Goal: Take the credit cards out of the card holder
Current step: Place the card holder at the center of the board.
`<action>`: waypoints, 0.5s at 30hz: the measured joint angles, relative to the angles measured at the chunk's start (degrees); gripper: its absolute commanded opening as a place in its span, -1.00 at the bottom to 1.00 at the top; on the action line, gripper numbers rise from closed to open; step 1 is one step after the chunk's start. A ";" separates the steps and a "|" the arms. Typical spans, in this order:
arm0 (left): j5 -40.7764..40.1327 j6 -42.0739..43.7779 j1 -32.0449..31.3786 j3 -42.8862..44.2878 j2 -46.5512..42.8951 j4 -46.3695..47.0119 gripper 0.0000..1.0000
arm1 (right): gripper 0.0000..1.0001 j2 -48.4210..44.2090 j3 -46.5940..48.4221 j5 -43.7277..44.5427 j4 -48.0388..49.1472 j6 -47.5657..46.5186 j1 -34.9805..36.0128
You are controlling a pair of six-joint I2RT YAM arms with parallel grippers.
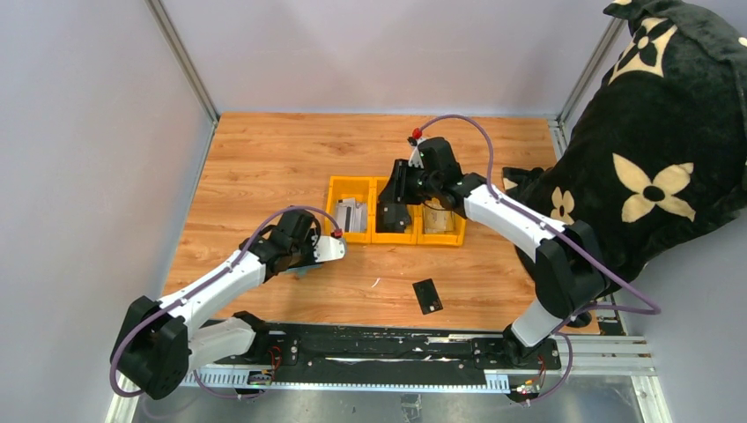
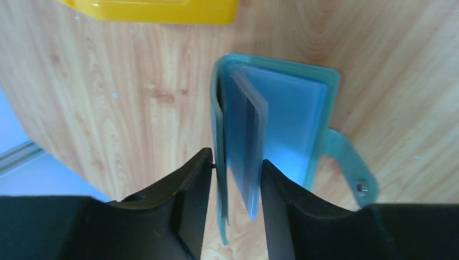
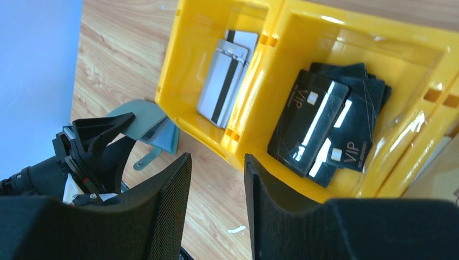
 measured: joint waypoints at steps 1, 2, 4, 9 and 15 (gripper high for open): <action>1.29 -0.72 -0.07 0.04 -0.17 -1.49 0.02 | -0.11 -0.48 -0.90 -0.50 0.00 0.09 -0.37; 1.38 -0.83 -0.09 0.04 -0.22 -1.73 0.05 | -0.10 -0.81 -1.53 -0.92 0.00 0.22 -0.66; 2.86 -1.18 -0.42 0.00 -0.68 -3.78 0.07 | -0.10 -1.60 -2.75 -1.99 0.04 0.44 -1.29; 6.91 -1.97 -0.87 0.00 -1.16 -8.63 0.02 | -0.08 -4.90 -5.57 -4.28 0.35 1.05 -2.56; 12.24 -1.88 -0.90 -0.04 -1.16 -13.57 -0.06 | -0.07 -10.32 -8.50 -5.97 0.81 1.22 -5.09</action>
